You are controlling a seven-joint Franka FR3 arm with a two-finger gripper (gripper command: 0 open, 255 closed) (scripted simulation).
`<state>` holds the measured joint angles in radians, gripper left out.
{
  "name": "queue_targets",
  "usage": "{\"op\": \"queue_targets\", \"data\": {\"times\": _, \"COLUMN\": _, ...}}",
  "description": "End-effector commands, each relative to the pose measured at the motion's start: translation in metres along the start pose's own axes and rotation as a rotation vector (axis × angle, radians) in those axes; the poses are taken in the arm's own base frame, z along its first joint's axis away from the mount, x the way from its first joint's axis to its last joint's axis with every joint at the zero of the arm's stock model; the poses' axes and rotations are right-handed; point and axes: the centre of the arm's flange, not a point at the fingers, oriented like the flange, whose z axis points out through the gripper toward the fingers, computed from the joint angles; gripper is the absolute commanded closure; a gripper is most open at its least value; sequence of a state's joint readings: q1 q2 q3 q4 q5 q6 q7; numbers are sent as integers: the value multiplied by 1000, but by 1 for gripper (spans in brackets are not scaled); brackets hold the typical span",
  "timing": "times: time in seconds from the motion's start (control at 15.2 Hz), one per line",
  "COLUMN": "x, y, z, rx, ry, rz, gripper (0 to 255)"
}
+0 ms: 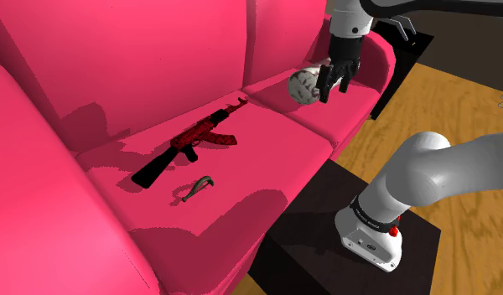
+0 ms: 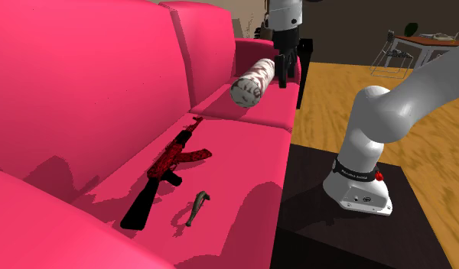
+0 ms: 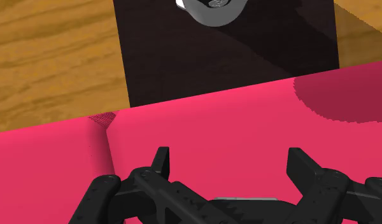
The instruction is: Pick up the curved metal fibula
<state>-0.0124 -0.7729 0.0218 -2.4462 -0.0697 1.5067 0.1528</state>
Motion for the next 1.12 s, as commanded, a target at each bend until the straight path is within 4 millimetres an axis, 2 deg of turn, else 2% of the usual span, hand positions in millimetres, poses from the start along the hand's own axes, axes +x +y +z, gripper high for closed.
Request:
{"op": "queue_targets", "data": {"times": 0.0, "x": 0, "y": 0, "z": 0, "rx": 0, "ry": 0, "rz": 0, "gripper": 0}}
{"op": "queue_targets", "data": {"times": 1.06, "x": 88, "y": -170, "z": 87, "rx": 11, "ry": -3, "rz": -88, "gripper": 0}}
